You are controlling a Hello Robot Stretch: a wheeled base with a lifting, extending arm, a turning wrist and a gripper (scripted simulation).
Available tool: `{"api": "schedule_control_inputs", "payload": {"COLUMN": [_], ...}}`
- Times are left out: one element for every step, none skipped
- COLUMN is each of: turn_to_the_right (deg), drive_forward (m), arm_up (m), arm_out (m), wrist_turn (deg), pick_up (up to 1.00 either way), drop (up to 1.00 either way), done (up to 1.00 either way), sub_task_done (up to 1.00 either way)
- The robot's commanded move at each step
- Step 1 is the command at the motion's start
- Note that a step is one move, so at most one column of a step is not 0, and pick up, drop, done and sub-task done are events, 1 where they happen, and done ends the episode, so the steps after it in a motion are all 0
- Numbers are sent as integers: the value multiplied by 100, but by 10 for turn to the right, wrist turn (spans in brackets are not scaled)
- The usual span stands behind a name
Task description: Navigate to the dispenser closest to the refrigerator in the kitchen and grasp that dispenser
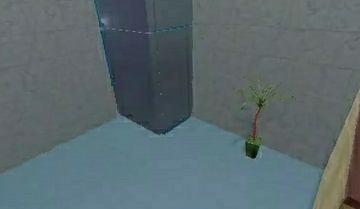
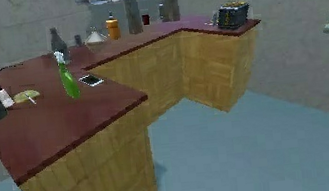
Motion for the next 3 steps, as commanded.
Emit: {"api": "schedule_control_inputs", "payload": {"turn_to_the_right": [0,60,0], "drive_forward": [100,0,20], "arm_up": [0,0,0], "arm_out": [0,0,0], "wrist_turn": [0,0,0], "pick_up": [0,0,0], "drop": [0,0,0], "done": [0,0,0], "sub_task_done": [0,0,0]}}
